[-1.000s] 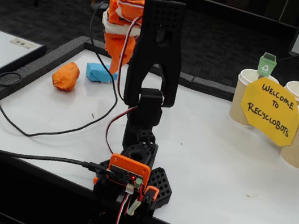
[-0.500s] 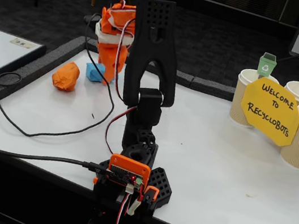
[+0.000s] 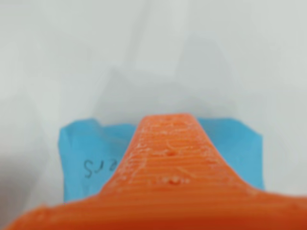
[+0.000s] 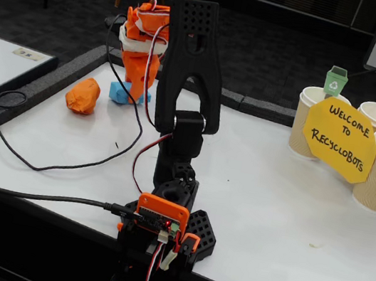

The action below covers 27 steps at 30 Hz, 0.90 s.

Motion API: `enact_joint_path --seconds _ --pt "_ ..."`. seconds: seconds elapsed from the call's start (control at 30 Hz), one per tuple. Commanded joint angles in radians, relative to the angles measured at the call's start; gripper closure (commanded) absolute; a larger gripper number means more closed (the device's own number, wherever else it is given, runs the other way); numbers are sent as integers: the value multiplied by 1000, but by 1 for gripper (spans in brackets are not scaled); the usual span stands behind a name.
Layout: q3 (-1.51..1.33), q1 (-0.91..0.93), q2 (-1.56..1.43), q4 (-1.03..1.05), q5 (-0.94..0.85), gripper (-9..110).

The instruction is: Sort rubbish by color.

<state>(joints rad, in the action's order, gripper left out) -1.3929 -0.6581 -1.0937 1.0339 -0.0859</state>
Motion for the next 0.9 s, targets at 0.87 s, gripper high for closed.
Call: enact_joint_path --seconds 0.87 --pt "-790 101 -1652 213 -8 101"
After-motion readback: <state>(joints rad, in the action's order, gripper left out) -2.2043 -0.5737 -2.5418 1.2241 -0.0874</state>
